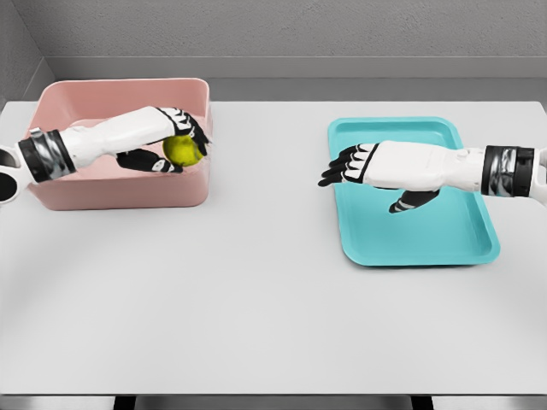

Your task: Put the tennis from the blue tray into the pink basket with both arms

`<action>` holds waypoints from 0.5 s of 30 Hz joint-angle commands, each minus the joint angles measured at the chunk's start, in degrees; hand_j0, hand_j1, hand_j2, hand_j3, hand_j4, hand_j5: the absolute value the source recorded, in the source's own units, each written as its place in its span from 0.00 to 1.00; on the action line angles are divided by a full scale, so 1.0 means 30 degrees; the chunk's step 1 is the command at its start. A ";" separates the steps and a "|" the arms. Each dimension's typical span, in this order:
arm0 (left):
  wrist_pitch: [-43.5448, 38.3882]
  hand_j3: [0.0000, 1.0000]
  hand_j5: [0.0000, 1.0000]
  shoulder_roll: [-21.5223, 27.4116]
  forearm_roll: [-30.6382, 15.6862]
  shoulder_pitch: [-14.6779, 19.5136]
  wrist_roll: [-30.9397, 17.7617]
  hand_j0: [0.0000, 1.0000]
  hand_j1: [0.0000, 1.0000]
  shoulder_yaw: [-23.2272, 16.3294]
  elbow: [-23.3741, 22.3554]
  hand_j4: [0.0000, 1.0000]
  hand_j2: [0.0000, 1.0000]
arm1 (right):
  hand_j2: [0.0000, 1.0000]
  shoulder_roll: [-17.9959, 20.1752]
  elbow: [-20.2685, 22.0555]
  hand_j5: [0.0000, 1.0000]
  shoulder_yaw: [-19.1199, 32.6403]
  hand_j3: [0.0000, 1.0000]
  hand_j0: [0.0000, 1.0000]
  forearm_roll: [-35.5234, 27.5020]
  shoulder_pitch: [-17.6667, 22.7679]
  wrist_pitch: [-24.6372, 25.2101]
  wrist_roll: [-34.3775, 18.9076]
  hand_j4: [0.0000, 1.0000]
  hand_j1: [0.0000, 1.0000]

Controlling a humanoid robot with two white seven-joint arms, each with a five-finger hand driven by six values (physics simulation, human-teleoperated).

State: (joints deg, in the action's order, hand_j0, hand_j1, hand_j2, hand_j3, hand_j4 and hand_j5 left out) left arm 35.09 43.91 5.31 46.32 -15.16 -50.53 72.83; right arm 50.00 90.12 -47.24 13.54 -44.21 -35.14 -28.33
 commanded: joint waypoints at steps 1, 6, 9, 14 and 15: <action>-0.0030 0.54 0.54 0.0012 -0.0159 0.0000 0.0013 0.54 0.54 0.0262 -0.0693 0.54 0.54 | 1.00 0.0004 -0.0010 1.00 0.0013 1.00 1.00 -0.0119 0.0000 0.0045 0.0009 1.00 1.00; -0.0030 0.54 0.54 -0.0018 -0.0130 0.0000 0.0013 0.54 0.54 0.0585 -0.1571 0.54 0.54 | 1.00 0.0033 -0.0010 1.00 0.0013 1.00 1.00 -0.0119 0.0029 0.0045 0.0009 1.00 1.00; -0.0030 0.54 0.54 -0.0135 -0.0129 0.0000 0.0013 0.54 0.54 0.0819 -0.2187 0.54 0.54 | 1.00 0.0004 -0.0010 1.00 -0.0016 1.00 1.00 -0.0119 0.0029 0.0045 0.0009 1.00 1.00; -0.0030 0.54 0.54 -0.0486 -0.0129 0.0147 0.0013 0.54 0.54 0.0848 -0.3769 0.54 0.54 | 1.00 0.0004 -0.0010 1.00 -0.0016 1.00 1.00 -0.0119 0.0029 0.0045 0.0009 1.00 1.00; -0.0030 0.54 0.54 -0.0545 -0.0129 0.0176 0.0013 0.54 0.54 0.0848 -0.4120 0.54 0.54 | 1.00 0.0004 -0.0010 1.00 -0.0016 1.00 1.00 -0.0119 0.0029 0.0045 0.0009 1.00 1.00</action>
State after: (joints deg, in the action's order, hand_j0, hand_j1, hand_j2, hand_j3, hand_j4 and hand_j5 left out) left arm 35.09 42.66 5.44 46.85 -15.14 -48.14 62.41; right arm 49.96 90.08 -47.32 13.54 -44.12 -35.14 -28.33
